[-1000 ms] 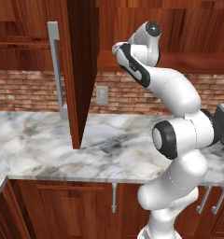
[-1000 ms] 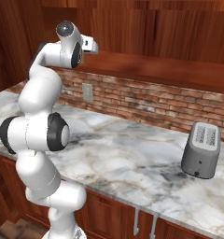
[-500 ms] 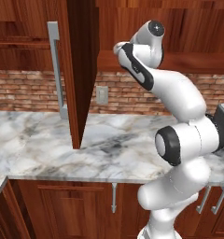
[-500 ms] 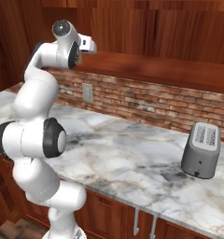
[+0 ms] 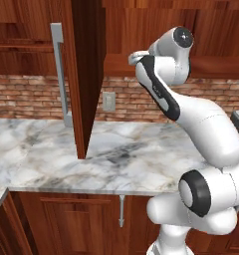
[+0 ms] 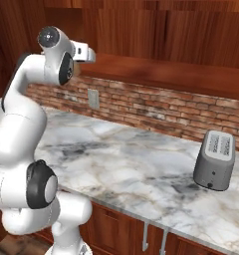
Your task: Take 2 condiments from the cabinet and move them on the counter near the stove.Make sure the condiments are lined up with each other, next to each other.
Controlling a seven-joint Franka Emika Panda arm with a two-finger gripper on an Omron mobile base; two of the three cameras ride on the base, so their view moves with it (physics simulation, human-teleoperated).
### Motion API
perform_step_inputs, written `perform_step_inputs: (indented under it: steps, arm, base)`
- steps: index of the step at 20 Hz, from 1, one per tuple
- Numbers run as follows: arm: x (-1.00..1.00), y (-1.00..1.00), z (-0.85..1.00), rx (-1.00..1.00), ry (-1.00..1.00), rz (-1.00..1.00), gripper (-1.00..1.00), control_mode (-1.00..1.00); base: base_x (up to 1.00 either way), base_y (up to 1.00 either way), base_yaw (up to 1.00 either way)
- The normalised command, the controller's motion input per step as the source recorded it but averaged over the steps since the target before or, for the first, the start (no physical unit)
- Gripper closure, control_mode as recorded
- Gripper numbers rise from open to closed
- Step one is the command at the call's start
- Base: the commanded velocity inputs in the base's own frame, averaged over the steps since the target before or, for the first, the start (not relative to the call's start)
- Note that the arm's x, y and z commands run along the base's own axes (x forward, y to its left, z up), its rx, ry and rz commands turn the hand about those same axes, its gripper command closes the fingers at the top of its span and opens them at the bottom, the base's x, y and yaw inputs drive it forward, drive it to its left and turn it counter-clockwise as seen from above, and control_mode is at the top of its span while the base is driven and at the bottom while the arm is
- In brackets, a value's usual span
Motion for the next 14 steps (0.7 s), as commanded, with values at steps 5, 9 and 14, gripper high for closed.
perform_step_inputs:
  steps: [5,9,14]
  arm:
    - [-1.0,-0.28,0.18,0.0,0.0,0.07,1.0,-1.0]
    - [-1.0,-0.21,0.0,0.0,0.0,0.06,1.0,-1.0]
    - [-1.0,0.0,-0.07,0.0,0.01,-0.03,1.0,-1.0]
  base:
    - [0.0,0.0,0.0]
    - [0.0,0.0,0.0]
    - [0.0,0.0,0.0]
